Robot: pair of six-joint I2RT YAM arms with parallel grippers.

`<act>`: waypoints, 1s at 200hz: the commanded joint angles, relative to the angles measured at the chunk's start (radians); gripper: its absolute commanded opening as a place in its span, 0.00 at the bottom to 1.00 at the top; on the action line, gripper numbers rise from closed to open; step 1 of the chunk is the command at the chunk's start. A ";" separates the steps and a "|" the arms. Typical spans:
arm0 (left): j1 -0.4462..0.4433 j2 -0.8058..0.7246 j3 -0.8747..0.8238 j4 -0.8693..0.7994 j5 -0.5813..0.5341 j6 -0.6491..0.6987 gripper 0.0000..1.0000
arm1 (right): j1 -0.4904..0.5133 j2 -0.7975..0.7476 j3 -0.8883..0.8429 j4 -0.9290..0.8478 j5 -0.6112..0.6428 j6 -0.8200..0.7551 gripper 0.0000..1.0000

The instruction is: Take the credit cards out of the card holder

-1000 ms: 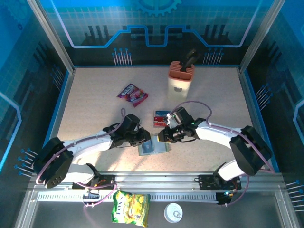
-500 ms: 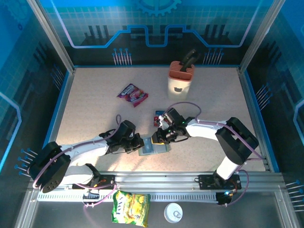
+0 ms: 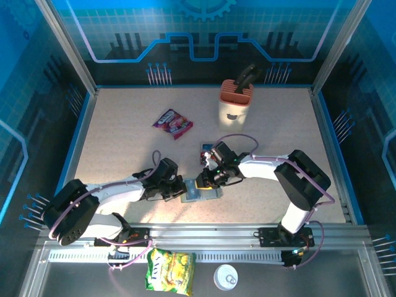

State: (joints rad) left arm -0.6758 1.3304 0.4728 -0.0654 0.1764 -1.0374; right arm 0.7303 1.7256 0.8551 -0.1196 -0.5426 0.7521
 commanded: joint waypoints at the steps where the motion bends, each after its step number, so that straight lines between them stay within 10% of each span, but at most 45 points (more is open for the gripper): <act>1: 0.008 0.032 -0.018 -0.042 -0.011 0.031 0.01 | 0.017 0.023 0.019 0.011 -0.024 0.001 0.27; 200: 0.007 -0.011 0.085 -0.180 -0.050 0.101 0.04 | 0.028 0.086 0.052 0.007 -0.012 -0.002 0.29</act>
State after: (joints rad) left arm -0.6758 1.3006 0.5247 -0.1993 0.1413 -0.9787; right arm 0.7414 1.8034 0.8989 -0.1112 -0.5537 0.7517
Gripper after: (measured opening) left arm 0.052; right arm 0.284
